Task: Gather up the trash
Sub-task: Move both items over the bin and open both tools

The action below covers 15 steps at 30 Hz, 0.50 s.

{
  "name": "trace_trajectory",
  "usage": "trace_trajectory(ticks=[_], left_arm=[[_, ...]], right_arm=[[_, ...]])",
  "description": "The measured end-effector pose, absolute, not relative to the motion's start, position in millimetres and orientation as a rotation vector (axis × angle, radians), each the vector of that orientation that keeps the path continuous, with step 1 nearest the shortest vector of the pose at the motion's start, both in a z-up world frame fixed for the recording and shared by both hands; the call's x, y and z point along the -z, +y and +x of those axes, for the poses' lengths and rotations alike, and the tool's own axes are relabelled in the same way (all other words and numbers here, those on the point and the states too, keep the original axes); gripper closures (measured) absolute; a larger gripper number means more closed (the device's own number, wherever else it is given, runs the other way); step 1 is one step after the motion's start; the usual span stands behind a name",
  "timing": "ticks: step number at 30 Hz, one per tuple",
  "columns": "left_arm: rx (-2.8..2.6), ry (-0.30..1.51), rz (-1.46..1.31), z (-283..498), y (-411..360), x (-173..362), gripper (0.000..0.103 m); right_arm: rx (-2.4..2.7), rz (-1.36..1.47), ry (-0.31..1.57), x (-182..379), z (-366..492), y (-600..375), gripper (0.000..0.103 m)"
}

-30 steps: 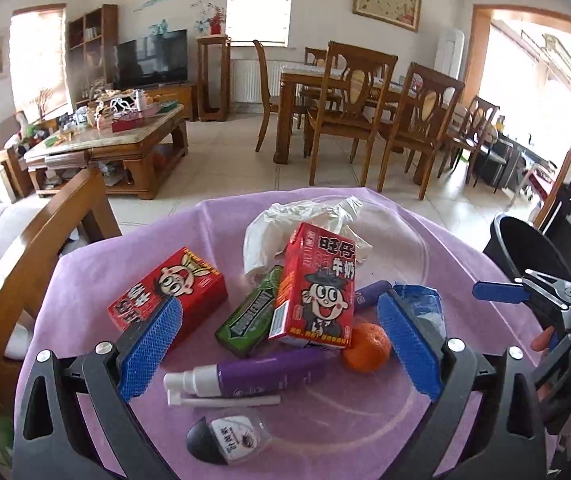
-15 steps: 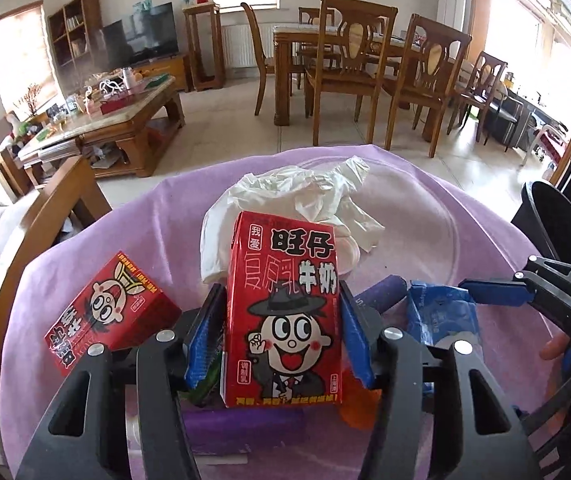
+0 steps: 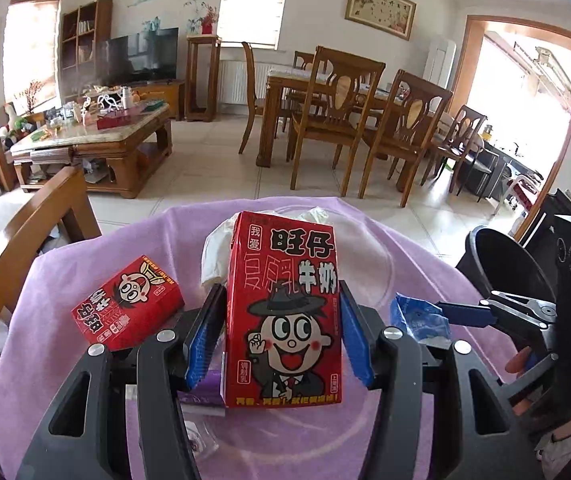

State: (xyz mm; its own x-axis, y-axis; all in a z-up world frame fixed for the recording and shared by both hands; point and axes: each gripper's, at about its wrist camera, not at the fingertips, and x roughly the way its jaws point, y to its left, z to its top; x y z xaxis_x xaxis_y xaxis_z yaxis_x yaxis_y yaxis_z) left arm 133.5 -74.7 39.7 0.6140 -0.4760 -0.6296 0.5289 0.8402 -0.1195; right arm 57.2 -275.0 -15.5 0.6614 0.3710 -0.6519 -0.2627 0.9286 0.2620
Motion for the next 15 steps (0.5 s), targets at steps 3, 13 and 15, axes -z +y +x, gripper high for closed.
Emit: trace_trajectory(ticks=[3, 13, 15], left_arm=[[0.616, 0.671, 0.079, 112, -84, -52, 0.049], [0.793, 0.623, 0.135, 49, -190, -63, 0.049], [0.839, 0.645, 0.147, 43, -218, -56, 0.049]], right_arm=[[-0.353, 0.2, 0.714, -1, 30, -299, 0.027], [-0.252, 0.393, 0.575, -41, -58, -417, 0.027], [-0.211, 0.43, 0.549, -42, -76, -448, 0.027]])
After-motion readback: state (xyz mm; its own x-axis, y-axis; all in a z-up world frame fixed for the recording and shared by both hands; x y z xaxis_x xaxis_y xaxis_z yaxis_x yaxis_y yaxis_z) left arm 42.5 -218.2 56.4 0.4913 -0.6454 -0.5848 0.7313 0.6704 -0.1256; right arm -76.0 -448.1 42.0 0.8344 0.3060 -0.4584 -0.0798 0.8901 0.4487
